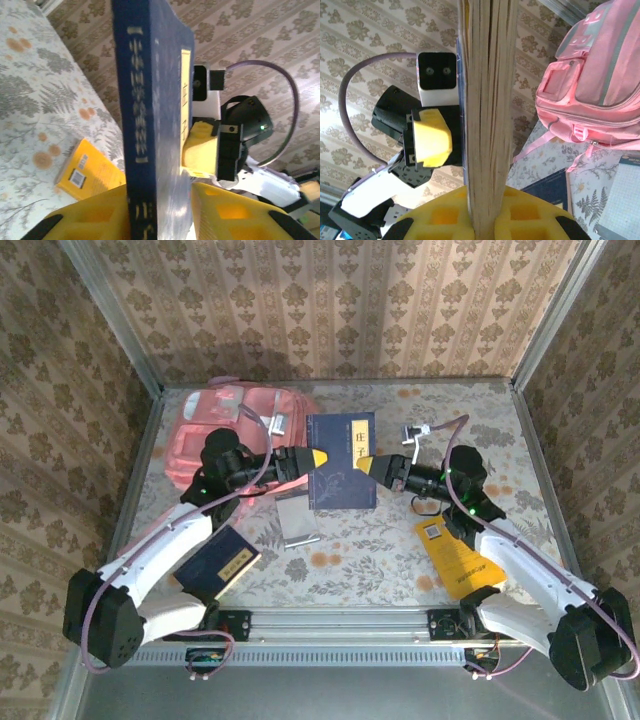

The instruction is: Pack the student bag

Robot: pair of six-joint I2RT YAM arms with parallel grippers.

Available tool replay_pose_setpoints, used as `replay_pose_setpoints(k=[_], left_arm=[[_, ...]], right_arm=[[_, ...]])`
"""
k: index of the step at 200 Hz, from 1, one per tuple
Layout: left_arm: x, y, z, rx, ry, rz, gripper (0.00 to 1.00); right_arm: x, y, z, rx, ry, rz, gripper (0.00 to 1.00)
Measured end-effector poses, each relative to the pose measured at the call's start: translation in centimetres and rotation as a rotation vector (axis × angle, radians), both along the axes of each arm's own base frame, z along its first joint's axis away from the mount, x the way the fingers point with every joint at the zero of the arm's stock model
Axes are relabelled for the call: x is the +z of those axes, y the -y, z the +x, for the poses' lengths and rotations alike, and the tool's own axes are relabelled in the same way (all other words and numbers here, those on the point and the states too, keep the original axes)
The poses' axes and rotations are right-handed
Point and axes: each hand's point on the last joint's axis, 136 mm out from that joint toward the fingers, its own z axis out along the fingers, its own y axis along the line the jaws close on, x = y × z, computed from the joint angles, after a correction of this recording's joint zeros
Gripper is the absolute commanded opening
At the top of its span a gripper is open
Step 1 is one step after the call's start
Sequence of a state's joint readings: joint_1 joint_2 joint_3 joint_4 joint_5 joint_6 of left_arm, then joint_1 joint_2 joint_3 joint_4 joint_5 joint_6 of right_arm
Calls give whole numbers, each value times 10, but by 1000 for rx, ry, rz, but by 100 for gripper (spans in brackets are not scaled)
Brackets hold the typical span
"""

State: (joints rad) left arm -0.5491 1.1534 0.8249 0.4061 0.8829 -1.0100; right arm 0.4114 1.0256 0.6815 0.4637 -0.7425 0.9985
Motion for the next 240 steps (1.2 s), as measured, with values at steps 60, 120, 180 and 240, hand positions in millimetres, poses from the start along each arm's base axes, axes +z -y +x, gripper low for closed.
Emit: replay_pose_setpoints(k=[60, 120, 180, 240], left_arm=[[14, -1, -14, -48, 40, -31, 0], [40, -12, -19, 28, 109, -73, 0], [79, -34, 19, 308, 137, -219, 0], [72, -30, 67, 462, 31, -360, 0]], right_arm=[[12, -2, -16, 32, 38, -11, 10], [17, -10, -29, 11, 40, 29, 79], [41, -25, -38, -84, 85, 193, 90], [57, -27, 2, -273, 75, 268, 90]])
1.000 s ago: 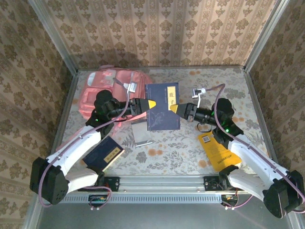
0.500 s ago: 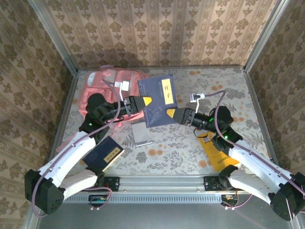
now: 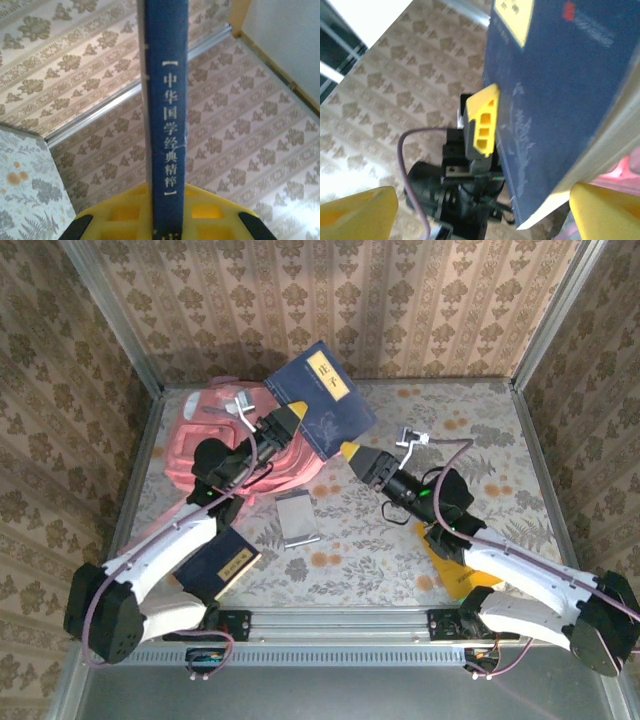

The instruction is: Pack the student bag

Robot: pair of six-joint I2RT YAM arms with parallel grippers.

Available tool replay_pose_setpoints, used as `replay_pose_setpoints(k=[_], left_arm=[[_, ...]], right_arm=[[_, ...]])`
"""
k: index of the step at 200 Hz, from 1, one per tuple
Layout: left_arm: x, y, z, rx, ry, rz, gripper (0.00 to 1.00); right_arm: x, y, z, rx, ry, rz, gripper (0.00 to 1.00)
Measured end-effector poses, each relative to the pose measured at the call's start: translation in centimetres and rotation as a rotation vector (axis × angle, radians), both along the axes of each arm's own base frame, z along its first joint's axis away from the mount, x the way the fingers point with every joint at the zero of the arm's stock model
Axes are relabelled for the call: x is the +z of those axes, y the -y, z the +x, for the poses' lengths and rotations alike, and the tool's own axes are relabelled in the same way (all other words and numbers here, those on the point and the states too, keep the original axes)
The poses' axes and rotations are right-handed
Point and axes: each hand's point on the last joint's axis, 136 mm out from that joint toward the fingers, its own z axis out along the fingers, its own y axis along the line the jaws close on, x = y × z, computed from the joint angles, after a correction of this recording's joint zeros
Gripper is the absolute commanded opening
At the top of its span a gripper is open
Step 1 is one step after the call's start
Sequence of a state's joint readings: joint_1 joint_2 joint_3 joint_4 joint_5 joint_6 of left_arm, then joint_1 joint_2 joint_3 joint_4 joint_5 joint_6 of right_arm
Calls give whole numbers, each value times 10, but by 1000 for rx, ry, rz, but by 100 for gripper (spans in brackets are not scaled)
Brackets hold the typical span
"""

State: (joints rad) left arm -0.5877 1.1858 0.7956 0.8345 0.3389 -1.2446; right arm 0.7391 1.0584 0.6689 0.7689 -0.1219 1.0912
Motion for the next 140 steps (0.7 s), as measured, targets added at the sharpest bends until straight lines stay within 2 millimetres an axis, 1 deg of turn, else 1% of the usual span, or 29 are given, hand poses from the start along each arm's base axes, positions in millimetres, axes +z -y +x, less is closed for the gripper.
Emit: replay_pose_setpoints(k=[18, 33, 49, 79, 106, 131, 140], left_arm=[[0, -2, 5, 20, -14, -20, 0], [3, -3, 3, 22, -10, -23, 0], [6, -7, 1, 26, -7, -24, 0], [20, -20, 2, 55, 13, -37, 0], [20, -22, 3, 59, 9, -43, 0], [18, -20, 5, 50, -3, -49, 0], [17, -20, 5, 50, -6, -48, 0]], right_arm=[[-7, -4, 13, -25, -31, 3, 90], [-13, -8, 18, -29, -48, -4, 90], [-14, -8, 19, -33, -53, -7, 90], [-8, -6, 21, -49, -47, 0, 91], [2, -9, 28, -55, -51, 19, 90], [10, -19, 40, -55, -51, 32, 85], [13, -22, 45, -59, -46, 28, 78]])
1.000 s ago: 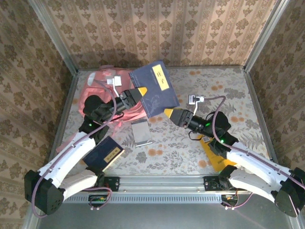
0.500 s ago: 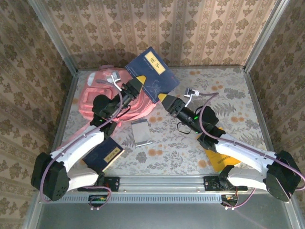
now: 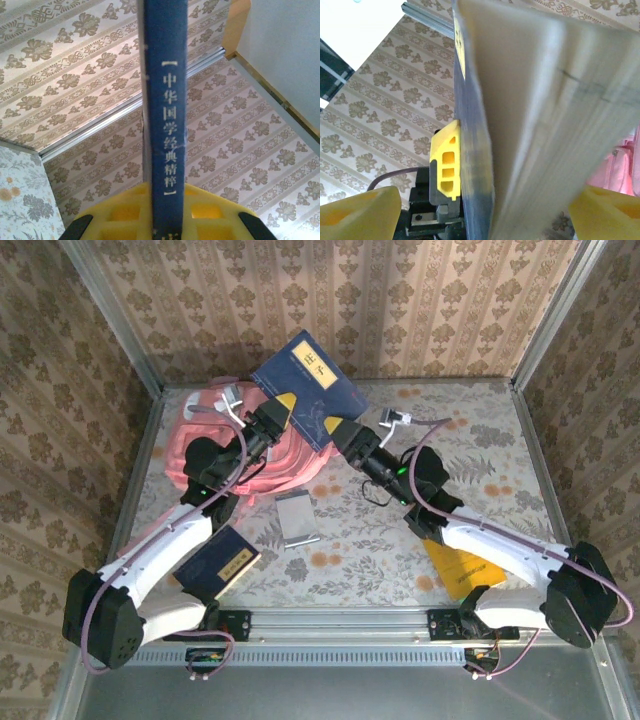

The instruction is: Pack the student bag

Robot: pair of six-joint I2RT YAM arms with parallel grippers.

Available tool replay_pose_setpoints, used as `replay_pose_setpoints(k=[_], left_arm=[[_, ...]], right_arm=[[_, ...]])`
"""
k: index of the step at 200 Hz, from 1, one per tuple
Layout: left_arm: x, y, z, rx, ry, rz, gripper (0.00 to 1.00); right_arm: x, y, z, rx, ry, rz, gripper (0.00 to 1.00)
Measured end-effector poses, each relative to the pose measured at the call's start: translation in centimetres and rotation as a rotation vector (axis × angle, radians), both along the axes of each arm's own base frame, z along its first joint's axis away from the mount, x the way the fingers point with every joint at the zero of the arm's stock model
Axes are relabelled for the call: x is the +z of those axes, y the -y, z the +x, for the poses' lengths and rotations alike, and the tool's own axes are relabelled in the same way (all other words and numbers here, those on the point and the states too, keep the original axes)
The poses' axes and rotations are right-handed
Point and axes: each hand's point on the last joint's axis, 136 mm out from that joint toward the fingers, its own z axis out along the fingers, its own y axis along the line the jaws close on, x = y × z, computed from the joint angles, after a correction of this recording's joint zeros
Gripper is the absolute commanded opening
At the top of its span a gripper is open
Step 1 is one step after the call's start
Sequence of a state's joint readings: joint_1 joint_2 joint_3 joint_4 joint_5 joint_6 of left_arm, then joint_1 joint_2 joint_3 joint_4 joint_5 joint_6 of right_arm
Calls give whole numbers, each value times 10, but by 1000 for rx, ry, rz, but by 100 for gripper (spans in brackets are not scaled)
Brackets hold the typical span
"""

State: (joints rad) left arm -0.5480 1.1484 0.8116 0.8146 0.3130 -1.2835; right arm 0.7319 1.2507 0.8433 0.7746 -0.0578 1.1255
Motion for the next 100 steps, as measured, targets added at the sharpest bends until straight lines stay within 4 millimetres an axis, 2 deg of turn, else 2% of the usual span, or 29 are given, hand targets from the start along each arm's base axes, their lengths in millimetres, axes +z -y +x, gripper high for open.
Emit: replay_pose_setpoints(k=[28, 48, 100], left_arm=[[-4, -1, 2, 9, -9, 1, 0], [-11, -2, 3, 19, -21, -1, 0], [-23, -2, 9, 19, -41, -19, 0]], right_arm=[[15, 2, 6, -30, 26, 2, 48], [15, 6, 10, -54, 21, 1, 28], [5, 15, 22, -113, -9, -11, 17]])
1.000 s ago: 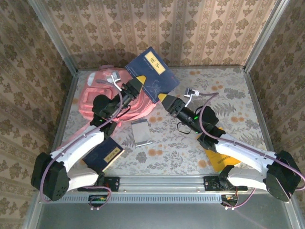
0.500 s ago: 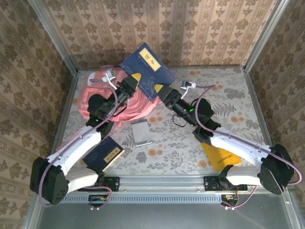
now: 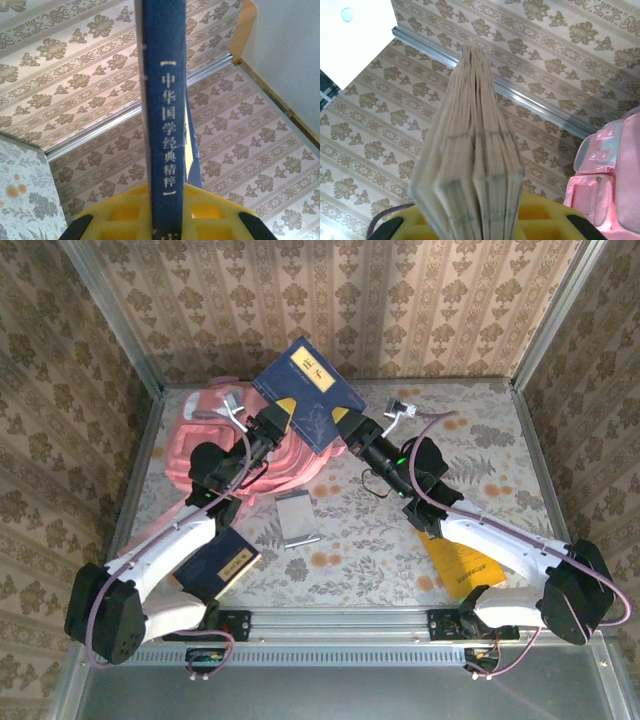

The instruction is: Pack the student bag

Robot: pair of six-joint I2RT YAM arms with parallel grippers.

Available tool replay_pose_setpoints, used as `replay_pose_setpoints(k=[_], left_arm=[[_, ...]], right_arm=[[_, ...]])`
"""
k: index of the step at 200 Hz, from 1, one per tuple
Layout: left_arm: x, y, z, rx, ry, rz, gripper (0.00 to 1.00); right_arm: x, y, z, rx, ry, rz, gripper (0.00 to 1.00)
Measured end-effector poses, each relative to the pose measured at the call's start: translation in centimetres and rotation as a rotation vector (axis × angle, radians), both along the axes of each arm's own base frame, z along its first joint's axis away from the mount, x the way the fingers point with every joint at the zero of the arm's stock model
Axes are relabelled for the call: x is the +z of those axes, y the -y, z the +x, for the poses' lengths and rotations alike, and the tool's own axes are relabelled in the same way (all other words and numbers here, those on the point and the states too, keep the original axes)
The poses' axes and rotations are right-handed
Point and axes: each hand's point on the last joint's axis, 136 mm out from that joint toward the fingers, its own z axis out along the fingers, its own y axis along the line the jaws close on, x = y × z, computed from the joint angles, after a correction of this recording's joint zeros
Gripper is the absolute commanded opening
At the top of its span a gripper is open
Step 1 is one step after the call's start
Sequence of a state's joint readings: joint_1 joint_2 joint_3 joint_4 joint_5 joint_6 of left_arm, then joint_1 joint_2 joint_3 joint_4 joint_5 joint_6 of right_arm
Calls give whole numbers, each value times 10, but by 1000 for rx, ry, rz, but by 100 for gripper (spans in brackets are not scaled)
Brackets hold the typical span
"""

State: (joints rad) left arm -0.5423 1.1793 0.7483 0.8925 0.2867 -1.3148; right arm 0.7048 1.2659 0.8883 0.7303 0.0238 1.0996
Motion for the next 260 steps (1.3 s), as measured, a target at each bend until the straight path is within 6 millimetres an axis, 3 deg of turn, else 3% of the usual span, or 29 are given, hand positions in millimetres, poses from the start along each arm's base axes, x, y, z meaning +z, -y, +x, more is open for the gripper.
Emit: replay_pose_setpoints(k=[11, 27, 45, 71, 99, 116, 146, 166, 187, 205, 228, 260], left_arm=[[-2, 0, 1, 0, -5, -8, 0], [-7, -1, 3, 1, -15, -13, 0], [-12, -3, 5, 7, -29, -16, 0], [-16, -6, 7, 5, -41, -5, 41], [-41, -17, 21, 29, -123, 118, 57], [-56, -31, 37, 105, -197, 295, 58], [-41, -51, 54, 192, -188, 539, 56], [-51, -62, 75, 223, -204, 687, 56], [-86, -67, 104, 198, -266, 842, 51], [-124, -73, 126, 153, -332, 954, 49], [-169, -86, 146, 84, -419, 1042, 49], [-202, -87, 164, -17, -446, 1064, 39]], right_arm=[[-3, 0, 2, -5, -6, -4, 14], [-8, -1, 6, -9, -15, -12, 0], [-14, -3, 9, -9, -25, -19, 0], [-22, -4, 12, -16, -36, -33, 0], [-39, 21, 16, -113, -82, -125, 0], [-49, 49, 12, -190, -117, -195, 0], [-62, 92, 4, -279, -149, -252, 0], [-86, 110, 2, -306, -187, -298, 0], [-117, 114, 0, -290, -248, -374, 0], [-131, 113, -3, -264, -274, -430, 0], [-132, 111, -10, -235, -259, -474, 0], [-124, 111, -20, -211, -205, -519, 0]])
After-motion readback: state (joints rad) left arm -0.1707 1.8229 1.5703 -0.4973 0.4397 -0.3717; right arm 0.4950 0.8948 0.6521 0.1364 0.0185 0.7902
